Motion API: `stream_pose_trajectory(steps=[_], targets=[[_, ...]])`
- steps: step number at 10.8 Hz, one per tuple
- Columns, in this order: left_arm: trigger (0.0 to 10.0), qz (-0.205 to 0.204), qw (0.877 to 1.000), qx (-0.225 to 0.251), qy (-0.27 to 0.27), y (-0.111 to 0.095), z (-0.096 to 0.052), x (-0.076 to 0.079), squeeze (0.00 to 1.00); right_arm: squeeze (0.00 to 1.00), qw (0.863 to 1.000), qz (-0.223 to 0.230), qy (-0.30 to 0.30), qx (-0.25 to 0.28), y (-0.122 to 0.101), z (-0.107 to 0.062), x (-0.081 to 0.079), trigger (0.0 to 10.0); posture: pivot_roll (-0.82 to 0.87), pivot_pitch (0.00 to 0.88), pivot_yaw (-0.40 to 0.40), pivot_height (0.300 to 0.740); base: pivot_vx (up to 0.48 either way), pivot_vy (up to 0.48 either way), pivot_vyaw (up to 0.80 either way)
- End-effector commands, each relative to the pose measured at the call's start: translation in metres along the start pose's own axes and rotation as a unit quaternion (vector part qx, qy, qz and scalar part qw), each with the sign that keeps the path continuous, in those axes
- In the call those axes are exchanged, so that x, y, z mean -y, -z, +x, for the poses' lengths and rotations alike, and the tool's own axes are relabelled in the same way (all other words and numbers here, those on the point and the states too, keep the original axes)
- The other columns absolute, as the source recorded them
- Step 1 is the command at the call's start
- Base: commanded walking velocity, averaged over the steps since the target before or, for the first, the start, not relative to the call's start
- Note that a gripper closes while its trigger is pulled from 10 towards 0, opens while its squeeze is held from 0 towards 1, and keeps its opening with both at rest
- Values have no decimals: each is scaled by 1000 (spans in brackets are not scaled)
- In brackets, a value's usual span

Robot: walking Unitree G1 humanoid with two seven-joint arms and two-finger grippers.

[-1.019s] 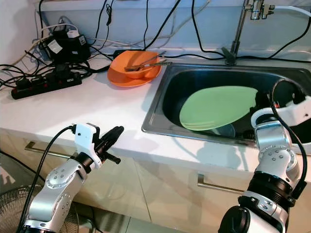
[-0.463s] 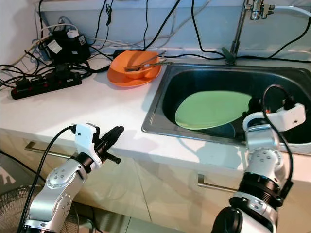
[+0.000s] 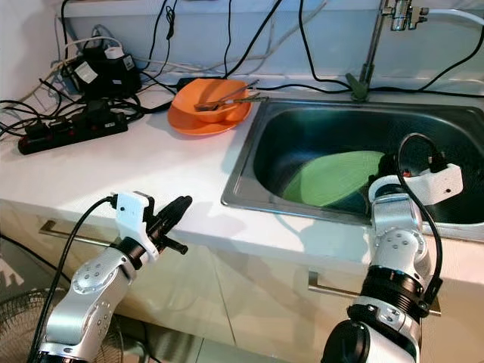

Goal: Kitchen organization

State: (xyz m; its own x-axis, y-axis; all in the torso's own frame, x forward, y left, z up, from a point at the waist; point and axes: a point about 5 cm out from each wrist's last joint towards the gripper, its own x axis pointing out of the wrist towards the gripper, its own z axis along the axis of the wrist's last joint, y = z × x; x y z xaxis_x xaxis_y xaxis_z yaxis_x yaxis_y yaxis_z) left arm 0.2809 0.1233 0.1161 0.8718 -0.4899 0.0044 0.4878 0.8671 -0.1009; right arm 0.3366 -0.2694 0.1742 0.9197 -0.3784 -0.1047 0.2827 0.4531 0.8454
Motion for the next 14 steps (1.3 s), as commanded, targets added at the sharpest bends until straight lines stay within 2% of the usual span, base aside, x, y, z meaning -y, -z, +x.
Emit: stream_pose_trajectory(steps=[1,2,3,4,5,6,7,8,9,11,14], targets=[[10000,1,1000,1,-8,-3,0,-4,0,0,1000,-11,-8,-6,6,-1,-7,10000,43,0,114,740,0,0,0],[10000,1,1000,1,-8,-3,0,-4,0,0,1000,-18,-9,-8,8,-1,-7,10000,45,0,113,740,0,0,0],[10000,2,1000,1,-8,-3,0,-4,0,0,996,-80,-23,-20,17,-1,-9,10000,45,0,112,740,0,0,0],[10000,2,1000,1,-7,-3,-1,-4,0,0,992,-115,-43,-32,25,-3,-14,10000,46,0,112,740,0,0,0],[10000,2,1000,1,-7,-3,-1,-4,0,0,990,-129,-51,-34,27,-4,-16,10000,46,0,112,740,0,0,0],[10000,3,1000,1,-7,-3,-1,-4,0,0,982,-170,-69,-32,30,-5,-20,10000,45,0,111,740,0,0,0],[10000,4,1000,2,-5,-3,0,-3,0,0,959,-260,-106,-20,35,-10,-28,10000,44,0,111,740,0,0,0],[10000,7,1000,4,-5,-4,1,-3,0,0,938,-315,-147,-5,42,-17,-38,10000,45,0,110,740,0,0,0],[10000,17,1000,10,-6,-8,3,-3,0,0,916,-351,-192,16,48,-25,-50,10000,45,0,110,740,0,0,0],[10000,33,999,26,-12,-19,10,-4,0,0,887,-391,-243,41,59,-38,-63,10000,41,0,115,740,0,0,0],[10000,53,997,48,-25,-28,23,-5,0,0,857,-432,-280,39,85,-55,-62,10000,38,0,119,740,0,0,0]])
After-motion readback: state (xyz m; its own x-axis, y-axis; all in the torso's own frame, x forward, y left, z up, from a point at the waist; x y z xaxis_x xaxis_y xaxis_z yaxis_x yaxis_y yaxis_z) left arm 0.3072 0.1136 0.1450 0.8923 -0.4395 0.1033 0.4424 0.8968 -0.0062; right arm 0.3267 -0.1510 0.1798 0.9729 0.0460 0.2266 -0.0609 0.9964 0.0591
